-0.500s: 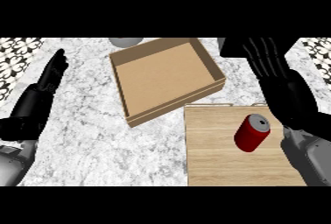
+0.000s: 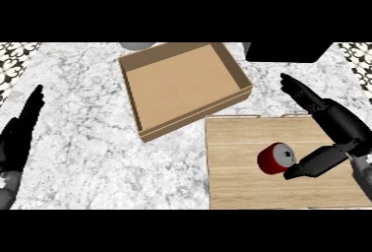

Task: Pick the can from the tray and place it in the cardboard box

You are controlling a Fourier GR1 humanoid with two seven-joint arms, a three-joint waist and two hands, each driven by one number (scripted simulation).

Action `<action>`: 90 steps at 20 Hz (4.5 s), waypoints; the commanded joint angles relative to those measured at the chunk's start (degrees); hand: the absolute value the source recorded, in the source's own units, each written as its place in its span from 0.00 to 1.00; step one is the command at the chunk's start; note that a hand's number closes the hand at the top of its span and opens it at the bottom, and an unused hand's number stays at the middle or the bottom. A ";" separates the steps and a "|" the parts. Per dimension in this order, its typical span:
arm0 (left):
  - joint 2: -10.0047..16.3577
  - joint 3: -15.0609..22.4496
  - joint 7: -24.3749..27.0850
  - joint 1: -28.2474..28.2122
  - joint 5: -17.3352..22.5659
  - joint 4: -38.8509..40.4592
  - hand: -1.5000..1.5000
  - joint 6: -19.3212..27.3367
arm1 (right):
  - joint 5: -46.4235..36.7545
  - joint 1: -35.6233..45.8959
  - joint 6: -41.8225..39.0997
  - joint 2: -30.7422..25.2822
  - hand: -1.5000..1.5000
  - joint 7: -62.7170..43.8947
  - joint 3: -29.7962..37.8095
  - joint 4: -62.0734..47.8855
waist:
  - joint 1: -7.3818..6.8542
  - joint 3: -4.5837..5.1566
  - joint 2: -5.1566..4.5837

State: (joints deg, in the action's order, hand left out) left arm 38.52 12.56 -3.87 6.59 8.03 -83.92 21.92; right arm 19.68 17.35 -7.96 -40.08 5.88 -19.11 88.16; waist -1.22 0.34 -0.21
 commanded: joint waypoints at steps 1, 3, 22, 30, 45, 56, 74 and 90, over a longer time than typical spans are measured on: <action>-0.58 -1.64 -0.81 -2.53 0.57 4.35 0.50 0.88 | -2.50 -10.34 -5.87 -3.31 0.00 8.10 -1.48 -7.99 | 1.64 -0.49 -0.33; -2.30 -1.25 1.58 -2.74 -0.21 6.63 0.50 1.15 | 6.89 -10.62 -9.05 0.91 0.00 12.30 3.60 -11.91 | 1.56 -0.47 -0.34; -5.97 -1.44 0.71 3.08 -4.38 11.23 0.50 -0.19 | -24.57 12.62 -28.69 -11.18 0.00 20.65 -5.07 -24.60 | -0.18 -0.33 -0.14; -5.13 -4.41 2.67 0.23 -4.83 11.57 0.50 -2.97 | -29.41 17.81 -36.04 -5.00 0.00 12.31 -8.38 -24.27 | 0.58 -0.32 0.19; -9.27 -9.37 0.44 -1.79 -9.44 8.55 0.50 -5.62 | -39.26 15.55 -39.91 2.65 0.00 9.13 -2.15 -21.52 | 1.21 -0.33 0.31; -10.11 -12.60 2.29 -1.42 -10.23 9.46 0.50 -8.70 | -33.80 15.28 -46.49 3.08 0.00 9.59 3.77 -16.47 | 1.15 -0.33 0.28; -10.89 -16.88 -0.66 0.51 -14.02 8.00 0.50 -11.88 | -49.16 5.04 -34.85 11.58 1.00 0.77 0.20 -6.13 | 1.16 -0.38 0.27; -12.82 -18.12 -0.74 -1.20 -15.13 8.32 0.50 -11.98 | -67.76 4.27 -4.22 18.01 1.00 -17.92 10.98 -12.65 | 3.35 -0.35 0.82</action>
State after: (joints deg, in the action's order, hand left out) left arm 25.45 -5.05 -3.65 5.50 -7.40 -75.27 9.96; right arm -42.39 24.57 -22.02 -24.06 -0.55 -11.38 75.62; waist 0.89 0.04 0.29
